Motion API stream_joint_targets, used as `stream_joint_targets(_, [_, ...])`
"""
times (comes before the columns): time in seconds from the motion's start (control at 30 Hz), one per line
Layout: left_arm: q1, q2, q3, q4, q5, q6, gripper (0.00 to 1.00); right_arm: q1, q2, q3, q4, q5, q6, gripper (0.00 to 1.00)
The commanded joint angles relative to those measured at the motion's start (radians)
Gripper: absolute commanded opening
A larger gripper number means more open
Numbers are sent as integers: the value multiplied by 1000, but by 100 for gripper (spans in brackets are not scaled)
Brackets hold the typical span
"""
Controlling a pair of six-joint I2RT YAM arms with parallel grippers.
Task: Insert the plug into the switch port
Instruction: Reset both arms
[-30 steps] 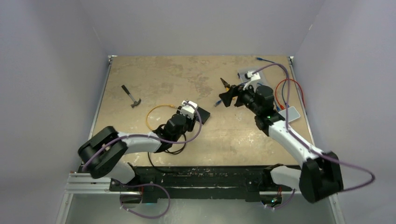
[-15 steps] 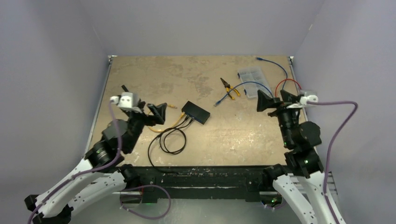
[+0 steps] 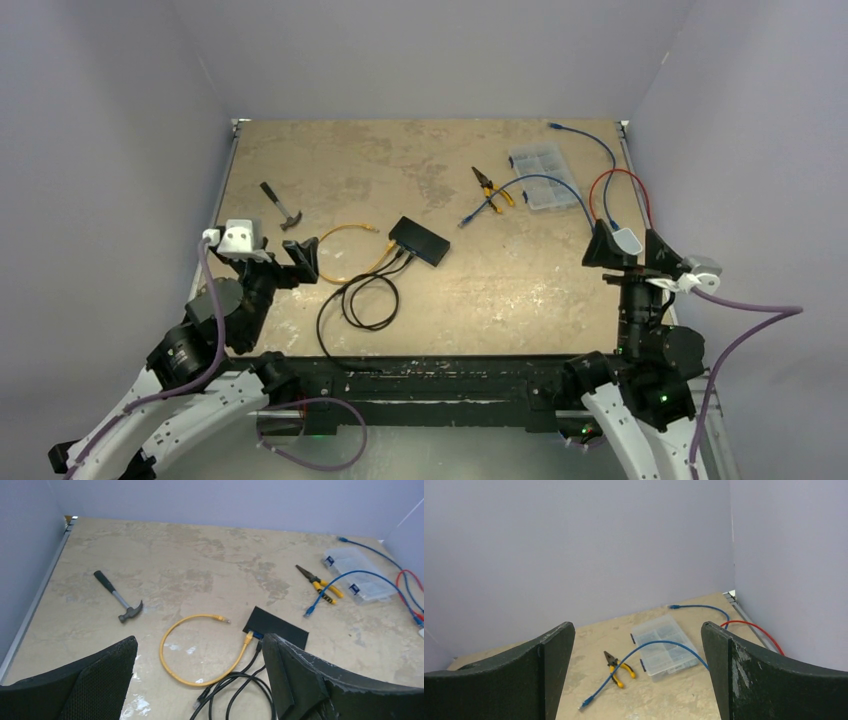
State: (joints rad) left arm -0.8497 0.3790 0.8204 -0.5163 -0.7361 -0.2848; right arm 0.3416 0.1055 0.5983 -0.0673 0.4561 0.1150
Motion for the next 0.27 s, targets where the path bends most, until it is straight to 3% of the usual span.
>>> stream_joint_targets(0.0, [46,-7,-30,-26,-21,45,94,4,-3,-32,63,36,-34,99])
stream_joint_targets(0.23, [186,-19,-67,26,79,87,95,5,-3,-46,82,22,-38,99])
